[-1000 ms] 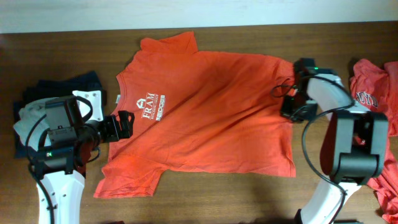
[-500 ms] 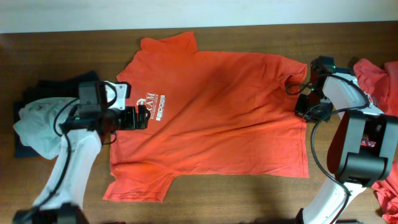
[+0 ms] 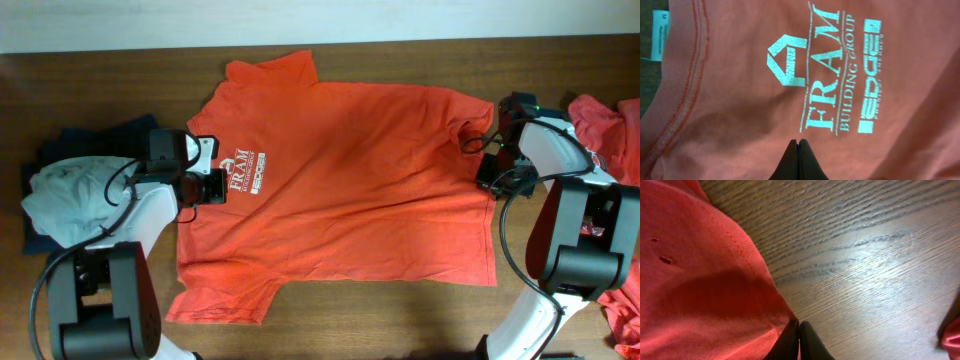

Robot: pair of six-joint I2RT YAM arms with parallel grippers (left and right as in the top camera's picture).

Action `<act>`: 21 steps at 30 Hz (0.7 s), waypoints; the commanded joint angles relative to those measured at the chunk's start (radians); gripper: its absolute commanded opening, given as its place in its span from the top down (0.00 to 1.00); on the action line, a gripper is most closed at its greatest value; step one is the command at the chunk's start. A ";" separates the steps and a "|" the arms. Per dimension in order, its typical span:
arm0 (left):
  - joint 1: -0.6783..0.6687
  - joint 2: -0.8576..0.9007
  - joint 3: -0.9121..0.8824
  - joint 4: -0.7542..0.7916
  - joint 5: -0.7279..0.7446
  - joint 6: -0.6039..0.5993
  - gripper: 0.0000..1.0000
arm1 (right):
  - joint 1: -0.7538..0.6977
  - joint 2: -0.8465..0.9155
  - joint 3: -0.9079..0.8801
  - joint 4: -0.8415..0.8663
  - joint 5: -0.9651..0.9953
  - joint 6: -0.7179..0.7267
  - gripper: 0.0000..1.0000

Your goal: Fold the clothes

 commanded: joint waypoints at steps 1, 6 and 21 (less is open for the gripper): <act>-0.016 0.040 0.006 0.022 -0.066 0.019 1.00 | -0.004 -0.031 0.018 -0.005 -0.021 0.013 0.92; -0.026 0.096 0.006 0.040 -0.125 0.051 1.00 | -0.004 -0.031 0.018 -0.012 -0.048 0.013 0.92; 0.008 0.161 0.027 -0.034 -0.426 -0.143 1.00 | -0.013 -0.029 0.018 0.040 0.121 0.013 0.88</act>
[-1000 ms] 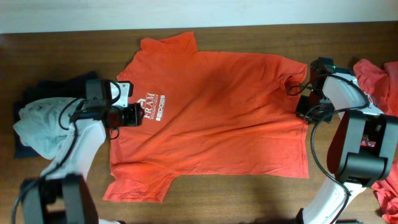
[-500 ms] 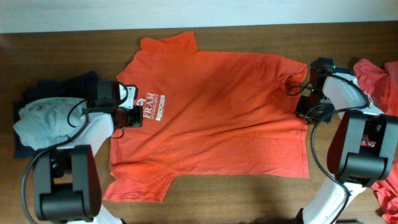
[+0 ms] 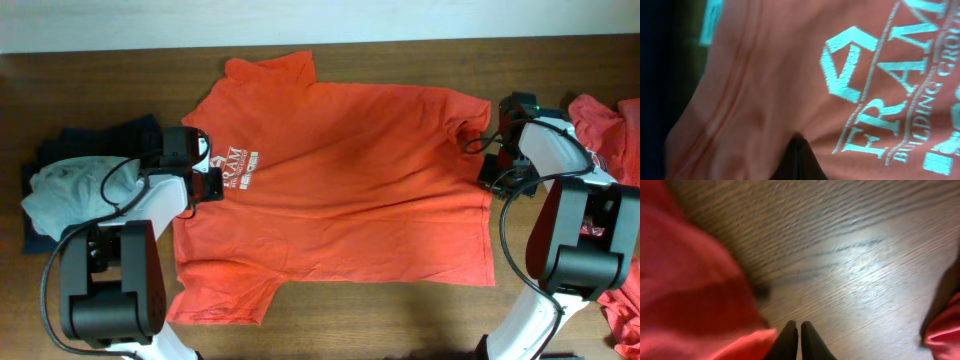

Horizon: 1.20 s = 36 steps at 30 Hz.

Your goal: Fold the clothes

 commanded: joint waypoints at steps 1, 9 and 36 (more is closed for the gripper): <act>0.033 0.059 -0.010 -0.058 -0.119 -0.068 1.00 | -0.017 -0.030 0.018 0.031 0.051 0.013 0.88; 0.024 0.058 0.006 -0.089 -0.084 -0.086 0.89 | -0.058 -0.030 0.127 0.182 -0.688 -0.236 0.45; 0.021 0.058 0.006 -0.067 -0.084 -0.086 0.82 | 0.091 0.105 0.126 0.531 -0.418 0.005 0.83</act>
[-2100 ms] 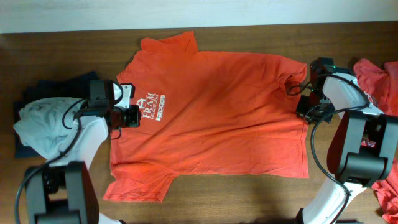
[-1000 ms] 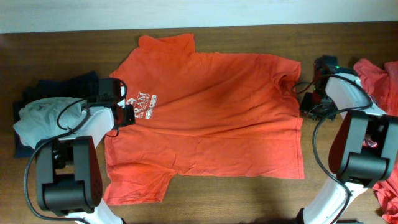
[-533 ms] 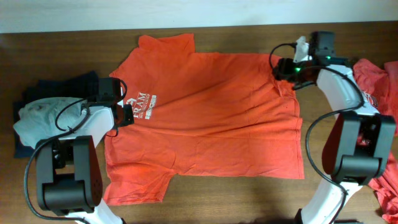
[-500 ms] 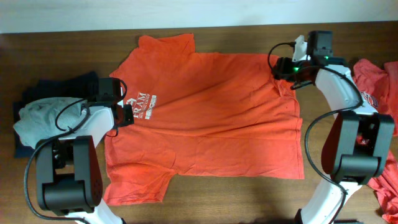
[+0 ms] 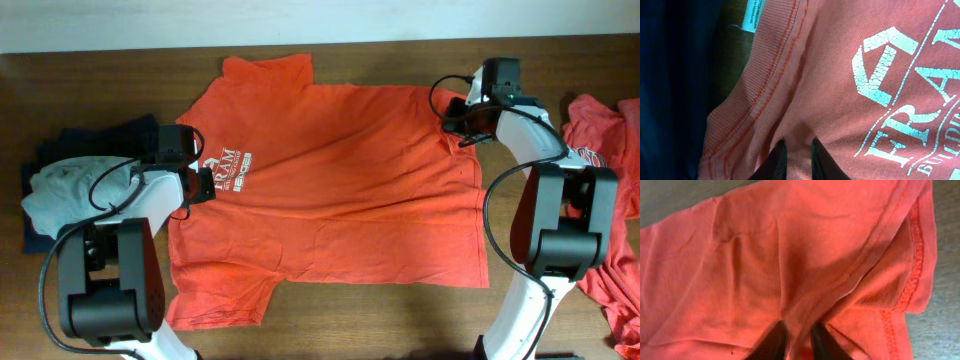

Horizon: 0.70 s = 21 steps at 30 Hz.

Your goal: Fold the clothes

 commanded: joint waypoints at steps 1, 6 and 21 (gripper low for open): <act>0.006 0.049 -0.023 -0.004 0.002 -0.009 0.82 | 0.005 0.001 0.010 0.014 0.016 0.025 0.85; 0.006 0.049 -0.023 -0.004 0.002 -0.009 0.82 | 0.008 0.002 0.010 0.014 0.035 0.026 0.91; 0.006 0.049 -0.023 -0.004 0.002 -0.009 0.82 | -0.174 0.001 0.049 0.116 0.039 -0.157 0.96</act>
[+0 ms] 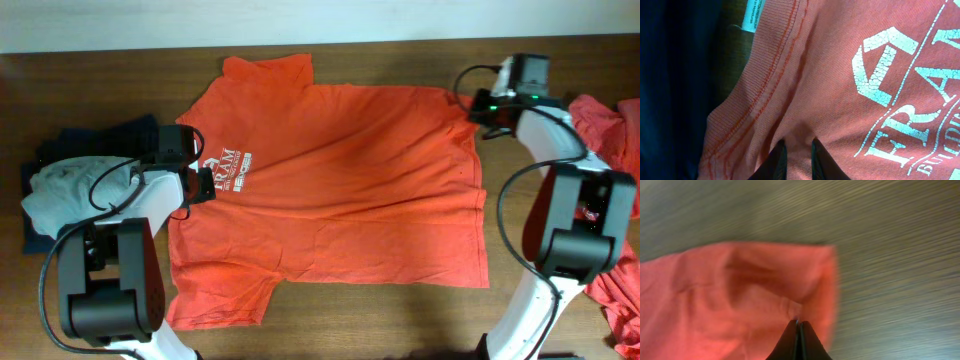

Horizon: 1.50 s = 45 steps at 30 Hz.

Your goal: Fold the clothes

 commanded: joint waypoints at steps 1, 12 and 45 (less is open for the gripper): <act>0.006 0.049 -0.023 -0.005 0.002 -0.009 0.82 | -0.080 0.001 0.034 0.020 -0.041 -0.061 0.96; 0.006 0.049 -0.021 0.000 0.002 -0.009 0.52 | -0.118 -0.016 0.034 -0.080 -0.100 -0.062 0.03; 0.006 -0.445 0.178 -0.793 0.121 -0.194 0.03 | -0.115 -0.602 -0.251 -0.872 -0.129 0.042 0.01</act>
